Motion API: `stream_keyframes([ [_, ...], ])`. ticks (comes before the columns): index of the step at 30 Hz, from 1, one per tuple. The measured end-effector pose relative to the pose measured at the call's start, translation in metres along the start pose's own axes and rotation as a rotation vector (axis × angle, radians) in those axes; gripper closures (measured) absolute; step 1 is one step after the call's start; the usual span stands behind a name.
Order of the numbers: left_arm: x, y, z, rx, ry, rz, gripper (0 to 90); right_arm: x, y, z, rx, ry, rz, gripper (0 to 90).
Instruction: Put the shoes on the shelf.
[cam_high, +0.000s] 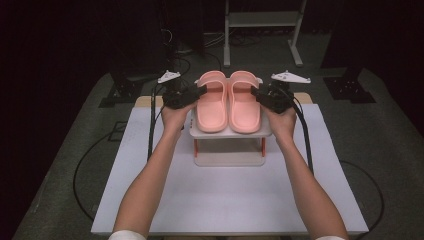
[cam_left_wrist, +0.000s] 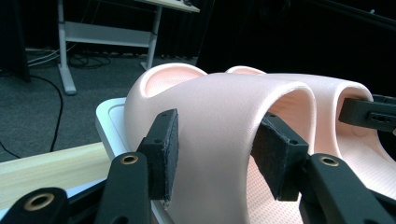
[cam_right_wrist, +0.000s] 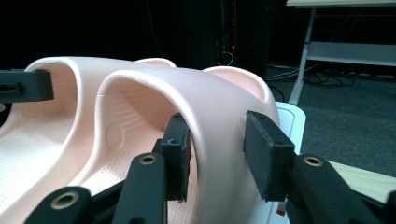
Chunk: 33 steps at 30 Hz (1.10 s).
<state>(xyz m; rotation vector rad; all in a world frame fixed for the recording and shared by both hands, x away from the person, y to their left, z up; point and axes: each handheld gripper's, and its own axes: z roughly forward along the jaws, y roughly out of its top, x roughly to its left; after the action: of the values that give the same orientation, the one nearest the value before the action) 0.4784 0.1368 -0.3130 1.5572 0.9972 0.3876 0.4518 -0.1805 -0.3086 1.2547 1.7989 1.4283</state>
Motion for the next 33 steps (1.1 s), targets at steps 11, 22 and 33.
stream_keyframes([
  [11, -0.002, -0.001, -0.003, 0.004, -0.009, 0.007, 50.4, -0.001, -0.001, -0.002, 0.006, 0.011, 0.002, 57.1],
  [22, -0.007, 0.000, -0.011, -0.015, -0.010, 0.033, 44.8, -0.005, 0.001, -0.015, -0.004, 0.024, -0.013, 51.9],
  [33, -0.013, -0.003, -0.021, -0.034, -0.035, 0.043, 43.3, -0.016, -0.006, -0.030, -0.008, 0.063, 0.013, 50.4],
])
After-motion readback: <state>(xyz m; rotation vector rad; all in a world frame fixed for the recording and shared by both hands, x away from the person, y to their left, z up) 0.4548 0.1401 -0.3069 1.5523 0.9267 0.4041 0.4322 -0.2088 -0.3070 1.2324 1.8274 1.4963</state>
